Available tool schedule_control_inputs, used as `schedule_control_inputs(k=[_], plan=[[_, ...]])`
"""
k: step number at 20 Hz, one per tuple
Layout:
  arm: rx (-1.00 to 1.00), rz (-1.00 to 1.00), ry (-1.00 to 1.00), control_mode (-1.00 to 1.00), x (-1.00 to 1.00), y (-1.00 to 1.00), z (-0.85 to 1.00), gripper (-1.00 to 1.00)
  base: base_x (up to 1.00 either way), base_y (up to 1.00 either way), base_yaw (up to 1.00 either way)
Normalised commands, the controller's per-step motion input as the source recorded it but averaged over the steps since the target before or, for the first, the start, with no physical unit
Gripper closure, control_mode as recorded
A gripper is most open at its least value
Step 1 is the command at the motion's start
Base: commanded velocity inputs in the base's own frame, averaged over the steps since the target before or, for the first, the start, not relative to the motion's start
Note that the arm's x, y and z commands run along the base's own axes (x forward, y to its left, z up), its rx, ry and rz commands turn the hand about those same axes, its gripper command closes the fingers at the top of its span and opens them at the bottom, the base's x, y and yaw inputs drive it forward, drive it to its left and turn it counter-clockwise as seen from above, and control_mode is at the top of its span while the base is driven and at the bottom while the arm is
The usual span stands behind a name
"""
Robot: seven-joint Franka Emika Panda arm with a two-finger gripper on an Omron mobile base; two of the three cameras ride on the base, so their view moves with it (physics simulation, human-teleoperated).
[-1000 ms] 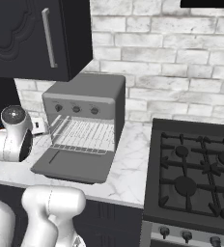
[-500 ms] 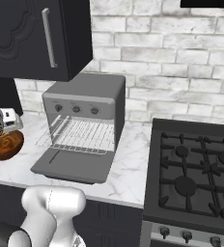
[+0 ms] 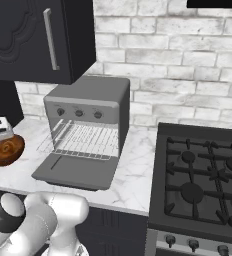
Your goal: Pick up the heated bread from the toaster oven and place it in the bowl. Then move the bread bowl to the dining counter.
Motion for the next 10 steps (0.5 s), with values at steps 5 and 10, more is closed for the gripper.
schedule_control_inputs(k=[5, 10], plan=[[-0.04, 0.0, 0.0, -1.0, 0.78, 0.61, -0.59, 1.0, 0.0, 0.0, 0.0], [-0.03, -0.02, 0.0, -1.0, 0.71, 0.37, -0.36, -1.0, 0.0, 0.0, 0.0]])
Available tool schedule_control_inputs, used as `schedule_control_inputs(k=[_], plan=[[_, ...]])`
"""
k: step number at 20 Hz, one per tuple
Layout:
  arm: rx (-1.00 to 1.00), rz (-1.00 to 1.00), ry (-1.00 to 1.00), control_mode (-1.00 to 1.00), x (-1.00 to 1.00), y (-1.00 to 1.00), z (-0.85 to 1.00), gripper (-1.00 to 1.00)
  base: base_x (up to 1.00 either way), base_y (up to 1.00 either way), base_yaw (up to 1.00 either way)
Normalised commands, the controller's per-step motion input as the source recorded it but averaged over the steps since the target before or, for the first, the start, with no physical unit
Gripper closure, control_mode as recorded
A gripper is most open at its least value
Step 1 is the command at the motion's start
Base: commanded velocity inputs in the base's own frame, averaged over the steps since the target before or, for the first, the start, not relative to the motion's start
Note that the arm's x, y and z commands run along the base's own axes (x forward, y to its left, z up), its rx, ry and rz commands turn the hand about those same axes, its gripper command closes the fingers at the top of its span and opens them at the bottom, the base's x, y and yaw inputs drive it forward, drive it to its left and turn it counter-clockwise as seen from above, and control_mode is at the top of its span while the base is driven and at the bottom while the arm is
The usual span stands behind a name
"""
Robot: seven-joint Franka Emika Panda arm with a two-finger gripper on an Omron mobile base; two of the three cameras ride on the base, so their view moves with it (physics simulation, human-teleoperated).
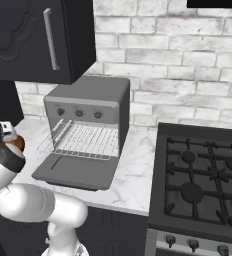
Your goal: Pick up the heated bread from the toaster oven and place it in the bowl. Then move the bread bowl to the dining counter.
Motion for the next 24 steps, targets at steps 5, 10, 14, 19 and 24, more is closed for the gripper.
schedule_control_inputs(k=[5, 10, 14, 19, 24], plan=[[0.0, -0.13, 0.02, -1.0, 0.03, 0.0, 0.0, -1.0, 0.0, 0.0, 0.0], [0.01, -0.31, 0.09, -1.0, -0.26, -0.16, -0.01, -1.0, 0.0, 0.0, 0.0], [0.05, -0.42, 0.13, -1.0, -0.29, -0.64, -0.17, -1.0, 0.0, 0.0, 0.0], [0.06, -0.35, 0.14, -1.0, 0.0, -0.25, -0.39, -1.0, 0.0, 0.0, 0.0], [0.05, -0.25, 0.05, -1.0, 0.02, 0.04, -0.4, -1.0, 0.0, 0.0, 0.0]])
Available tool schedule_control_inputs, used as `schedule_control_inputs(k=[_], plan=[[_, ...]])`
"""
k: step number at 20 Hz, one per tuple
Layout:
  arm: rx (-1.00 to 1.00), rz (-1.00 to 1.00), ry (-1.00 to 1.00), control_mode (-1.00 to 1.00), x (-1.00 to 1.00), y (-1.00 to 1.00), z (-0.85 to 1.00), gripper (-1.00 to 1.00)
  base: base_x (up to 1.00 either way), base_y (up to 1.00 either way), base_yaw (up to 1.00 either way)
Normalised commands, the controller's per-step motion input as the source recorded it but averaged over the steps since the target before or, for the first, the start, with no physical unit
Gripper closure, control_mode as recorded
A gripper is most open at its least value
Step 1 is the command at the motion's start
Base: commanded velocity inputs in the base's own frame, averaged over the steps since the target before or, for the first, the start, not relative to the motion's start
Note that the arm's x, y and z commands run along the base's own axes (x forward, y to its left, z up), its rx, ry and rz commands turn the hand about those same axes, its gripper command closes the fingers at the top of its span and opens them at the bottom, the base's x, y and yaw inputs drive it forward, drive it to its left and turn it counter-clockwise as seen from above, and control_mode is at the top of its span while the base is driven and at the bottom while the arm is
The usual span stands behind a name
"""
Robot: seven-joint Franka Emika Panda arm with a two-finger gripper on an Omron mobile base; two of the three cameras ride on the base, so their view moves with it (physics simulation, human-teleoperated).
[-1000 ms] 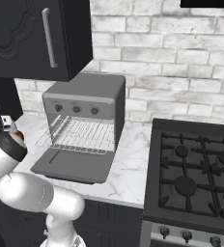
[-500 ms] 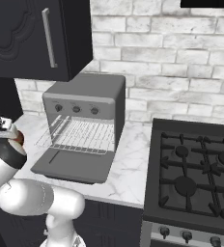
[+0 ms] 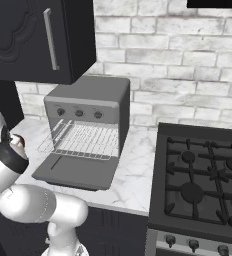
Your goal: Pick up the heated bread from the toaster oven and place it in the bowl. Then move the bread bowl to the dining counter.
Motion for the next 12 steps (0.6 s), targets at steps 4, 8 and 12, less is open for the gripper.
schedule_control_inputs(k=[4, 8, 12], plan=[[0.01, -0.22, 0.0, -1.0, 0.09, 0.14, -0.34, -1.0, 0.0, 0.0, 0.0], [0.0, -0.23, 0.0, -1.0, 0.21, 0.09, -0.37, 1.0, 0.0, 0.0, 0.0], [0.0, -0.03, 0.0, -1.0, 0.03, 0.0, -0.01, 1.0, 0.0, 0.0, 0.0]])
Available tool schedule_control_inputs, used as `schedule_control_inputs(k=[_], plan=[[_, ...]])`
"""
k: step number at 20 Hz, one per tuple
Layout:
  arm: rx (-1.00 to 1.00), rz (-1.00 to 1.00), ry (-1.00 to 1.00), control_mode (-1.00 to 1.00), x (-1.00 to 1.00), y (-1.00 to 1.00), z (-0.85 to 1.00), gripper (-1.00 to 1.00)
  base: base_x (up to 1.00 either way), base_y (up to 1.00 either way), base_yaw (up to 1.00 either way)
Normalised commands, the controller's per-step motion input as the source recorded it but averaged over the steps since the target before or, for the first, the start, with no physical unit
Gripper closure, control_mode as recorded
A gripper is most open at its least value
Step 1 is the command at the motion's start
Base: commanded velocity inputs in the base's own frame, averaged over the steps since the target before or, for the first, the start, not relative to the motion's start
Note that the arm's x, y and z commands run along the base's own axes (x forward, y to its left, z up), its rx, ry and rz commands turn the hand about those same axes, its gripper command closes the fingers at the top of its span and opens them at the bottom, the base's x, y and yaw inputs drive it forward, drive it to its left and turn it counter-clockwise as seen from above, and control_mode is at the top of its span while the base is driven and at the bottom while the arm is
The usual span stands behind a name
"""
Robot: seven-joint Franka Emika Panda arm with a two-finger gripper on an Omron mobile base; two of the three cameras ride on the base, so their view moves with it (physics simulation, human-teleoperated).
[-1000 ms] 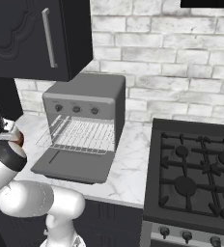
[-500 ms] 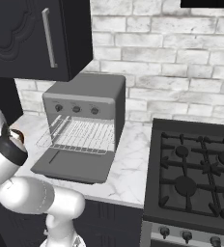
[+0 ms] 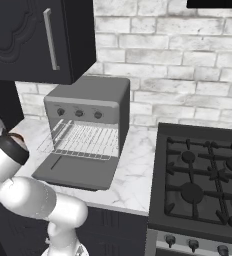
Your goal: Pick up the heated bread from the toaster oven and place it in the bowl. Then move the bread bowl to the dining counter.
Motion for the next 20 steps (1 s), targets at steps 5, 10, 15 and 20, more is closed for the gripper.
schedule_control_inputs(k=[5, 10, 15, 20], plan=[[0.01, -0.02, -0.16, -1.0, -0.27, -0.11, 0.15, 1.0, 0.0, 0.0, 0.0], [0.06, -0.17, -0.19, -1.0, -0.48, -0.48, 0.62, 1.0, 0.0, 0.0, 0.0], [0.06, -0.25, -0.12, -1.0, -0.56, -0.59, 0.97, 1.0, 0.0, 0.0, 0.0], [0.02, -0.18, -0.07, -1.0, -0.77, -0.64, 1.0, 1.0, 0.0, 0.0, 0.0]])
